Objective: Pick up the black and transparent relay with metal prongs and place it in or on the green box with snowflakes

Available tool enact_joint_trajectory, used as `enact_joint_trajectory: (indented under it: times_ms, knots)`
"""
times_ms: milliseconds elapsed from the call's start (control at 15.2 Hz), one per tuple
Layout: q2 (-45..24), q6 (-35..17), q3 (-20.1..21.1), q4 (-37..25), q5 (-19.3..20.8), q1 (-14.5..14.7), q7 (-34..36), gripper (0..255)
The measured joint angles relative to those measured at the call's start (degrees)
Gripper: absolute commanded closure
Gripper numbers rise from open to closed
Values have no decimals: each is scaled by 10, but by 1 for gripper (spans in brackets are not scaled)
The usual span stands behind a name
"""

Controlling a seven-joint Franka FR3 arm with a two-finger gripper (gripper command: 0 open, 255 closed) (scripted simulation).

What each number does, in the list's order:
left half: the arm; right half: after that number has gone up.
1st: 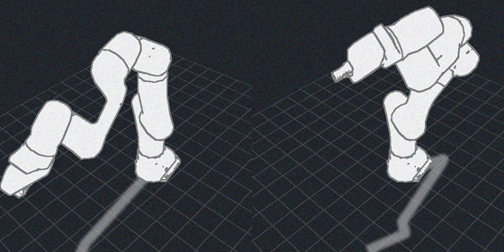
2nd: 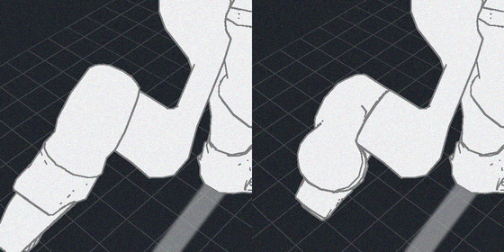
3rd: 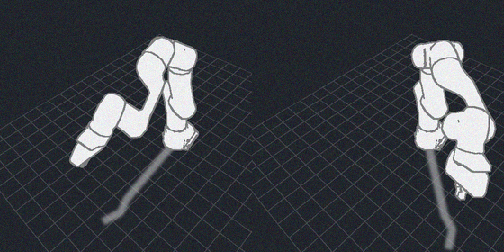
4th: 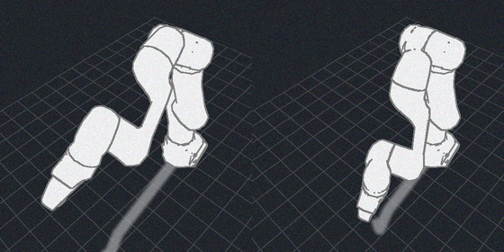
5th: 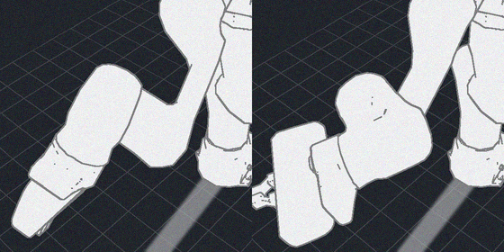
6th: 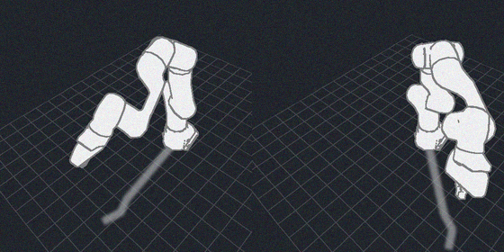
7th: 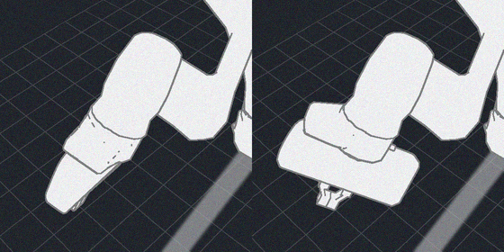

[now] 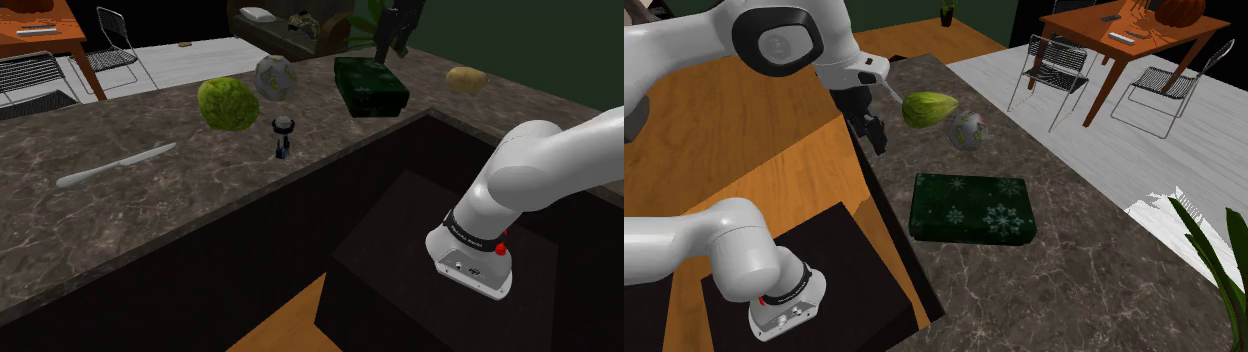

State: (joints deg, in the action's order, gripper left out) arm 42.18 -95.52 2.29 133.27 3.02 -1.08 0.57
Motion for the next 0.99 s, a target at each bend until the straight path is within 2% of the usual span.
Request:
enact_joint_trajectory:
  times_ms: [132, 396, 990]
  knots:
    - [-5, -2, 5, -1, -3, 3, 4, 0]
    - [-57, -29, 32, -17, -20, 18, 24, 0]
    - [-201, -84, 105, -86, -46, 52, 80, 0]
